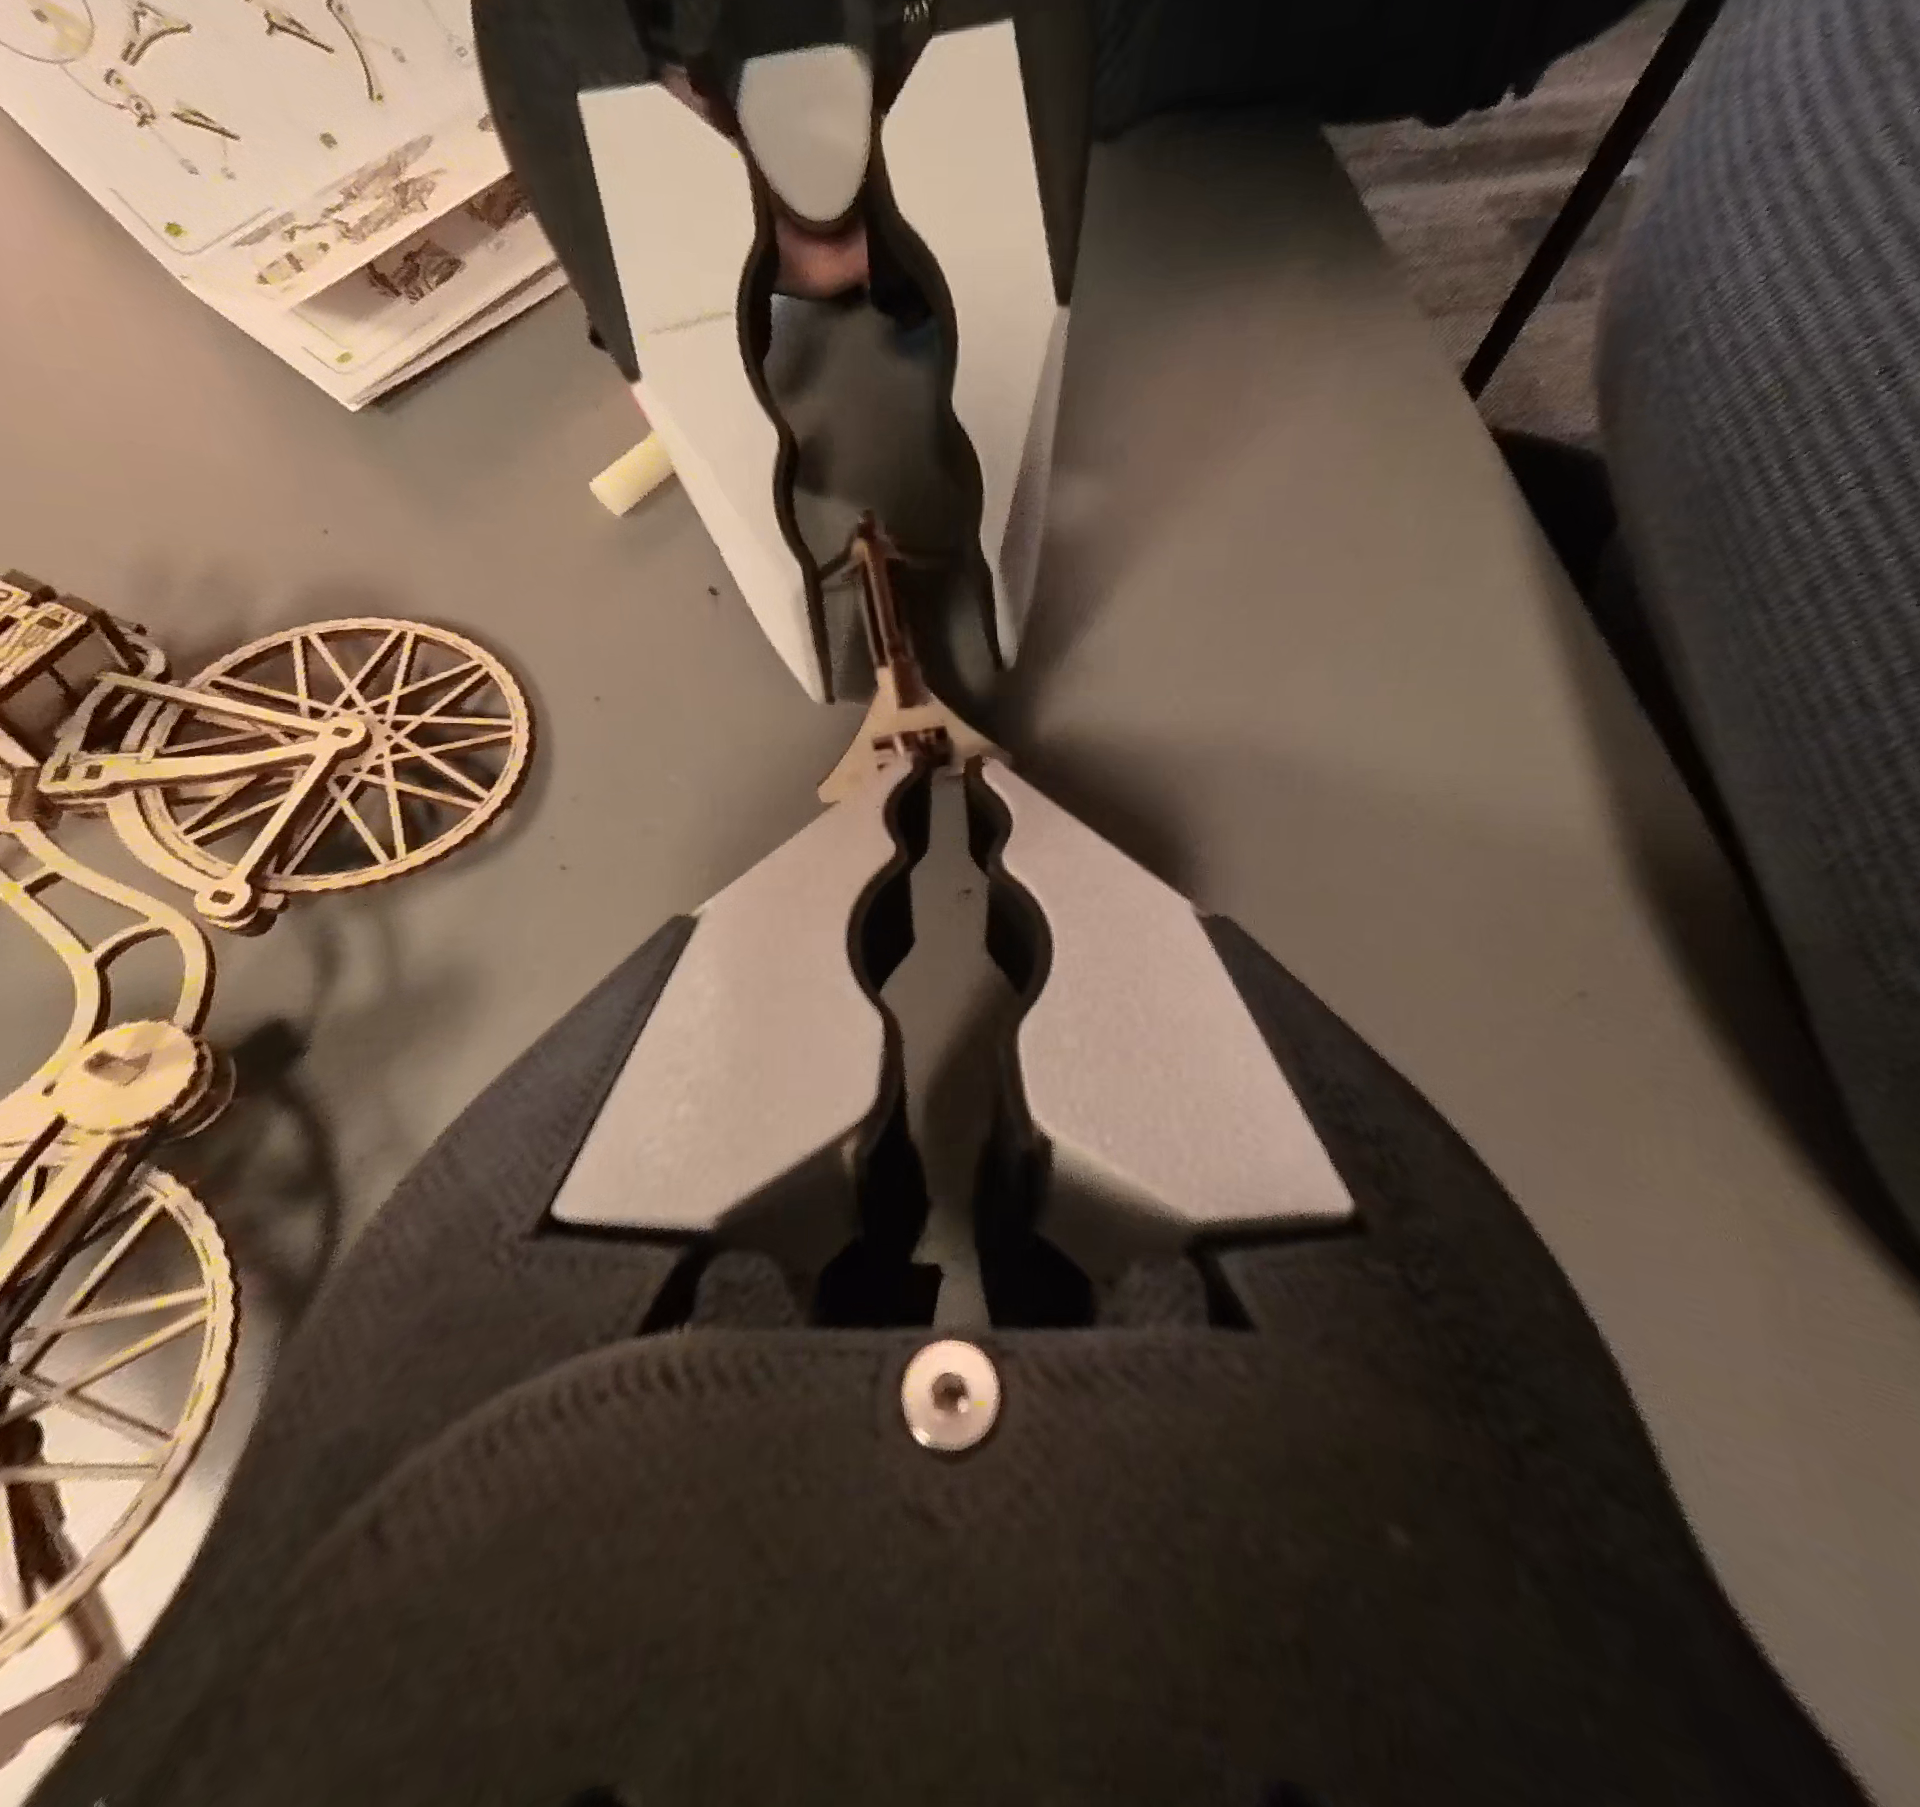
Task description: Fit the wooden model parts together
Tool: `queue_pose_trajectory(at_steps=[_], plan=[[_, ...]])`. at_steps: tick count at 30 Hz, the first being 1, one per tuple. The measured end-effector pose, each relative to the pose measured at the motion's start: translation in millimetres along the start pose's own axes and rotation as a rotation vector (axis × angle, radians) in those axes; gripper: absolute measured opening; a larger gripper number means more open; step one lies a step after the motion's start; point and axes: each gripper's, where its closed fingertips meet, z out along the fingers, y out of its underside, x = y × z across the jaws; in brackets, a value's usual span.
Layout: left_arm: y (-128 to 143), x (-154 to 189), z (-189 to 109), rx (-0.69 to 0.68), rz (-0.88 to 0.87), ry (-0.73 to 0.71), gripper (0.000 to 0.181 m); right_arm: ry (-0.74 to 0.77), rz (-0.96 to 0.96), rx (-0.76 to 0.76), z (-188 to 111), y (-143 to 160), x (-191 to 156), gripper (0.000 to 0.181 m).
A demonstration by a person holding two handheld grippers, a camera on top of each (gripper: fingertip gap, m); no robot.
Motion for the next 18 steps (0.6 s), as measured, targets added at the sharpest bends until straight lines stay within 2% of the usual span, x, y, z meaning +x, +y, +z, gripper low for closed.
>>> queue_pose_trajectory(at_steps=[6, 18], plan=[[-2.8, -6.6, -2.3, 0.025, -0.009, -0.040, 0.011, -0.016, 0.020, 0.012, 2.0, -3.6, 1.4, 0.028], [3.4, -5.5, 3.2, -0.027, -0.001, -0.023, 0.005, -0.039, 0.037, 0.041, 1.6, -8.7, -0.4, 0.021]])
